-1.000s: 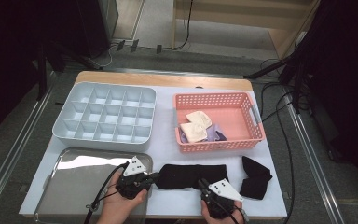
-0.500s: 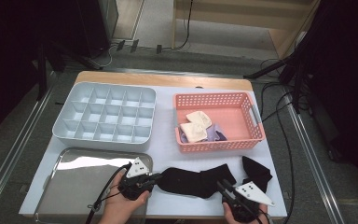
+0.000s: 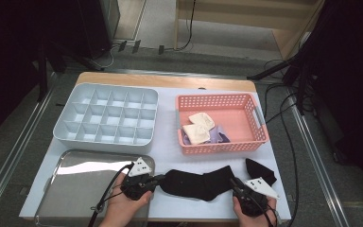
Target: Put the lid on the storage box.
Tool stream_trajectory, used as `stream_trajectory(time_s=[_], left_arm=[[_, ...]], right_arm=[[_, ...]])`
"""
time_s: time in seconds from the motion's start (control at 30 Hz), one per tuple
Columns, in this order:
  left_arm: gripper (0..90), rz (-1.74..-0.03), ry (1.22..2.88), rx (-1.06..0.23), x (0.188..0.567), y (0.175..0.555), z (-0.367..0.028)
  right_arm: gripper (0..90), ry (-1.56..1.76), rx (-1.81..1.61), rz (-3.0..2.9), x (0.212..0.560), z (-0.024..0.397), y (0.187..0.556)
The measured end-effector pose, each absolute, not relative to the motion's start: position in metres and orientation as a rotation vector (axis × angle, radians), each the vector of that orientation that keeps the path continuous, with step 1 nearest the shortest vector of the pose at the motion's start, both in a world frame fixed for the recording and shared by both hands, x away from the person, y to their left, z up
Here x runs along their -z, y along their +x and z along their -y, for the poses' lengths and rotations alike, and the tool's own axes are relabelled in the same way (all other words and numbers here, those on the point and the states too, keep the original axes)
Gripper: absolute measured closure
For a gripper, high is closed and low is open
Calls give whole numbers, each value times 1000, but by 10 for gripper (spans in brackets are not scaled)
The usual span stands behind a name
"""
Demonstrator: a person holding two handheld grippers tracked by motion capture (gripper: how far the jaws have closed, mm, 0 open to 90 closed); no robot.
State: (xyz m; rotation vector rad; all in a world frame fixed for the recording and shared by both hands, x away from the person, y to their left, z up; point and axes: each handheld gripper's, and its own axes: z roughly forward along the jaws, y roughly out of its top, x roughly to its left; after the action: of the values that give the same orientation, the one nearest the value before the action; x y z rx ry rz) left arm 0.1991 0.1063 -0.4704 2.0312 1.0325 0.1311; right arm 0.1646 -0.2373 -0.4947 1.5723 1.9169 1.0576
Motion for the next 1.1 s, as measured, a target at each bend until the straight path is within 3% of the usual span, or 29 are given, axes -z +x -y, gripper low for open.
stream_trajectory(time_s=[0.33,0.4,0.53,0.63,0.93,1.1], left_arm=[[899,-1059,2018,-125,473,203,-99],[881,-1075,2006,-146,473,204,-97],[622,-1072,1974,-159,472,203,-96],[494,-1076,1952,-156,469,201,-101],[477,-1055,1931,-164,466,197,-119],[477,-1047,1946,-168,469,198,-119]], right_arm=[[828,1570,-1003,-1895,488,264,179],[796,1569,-1053,-1901,490,267,178],[649,1576,-1221,-1798,481,276,171],[557,1560,-1253,-1708,468,288,164],[326,1695,-1037,-1643,487,314,170],[383,1662,-932,-1712,499,303,174]])
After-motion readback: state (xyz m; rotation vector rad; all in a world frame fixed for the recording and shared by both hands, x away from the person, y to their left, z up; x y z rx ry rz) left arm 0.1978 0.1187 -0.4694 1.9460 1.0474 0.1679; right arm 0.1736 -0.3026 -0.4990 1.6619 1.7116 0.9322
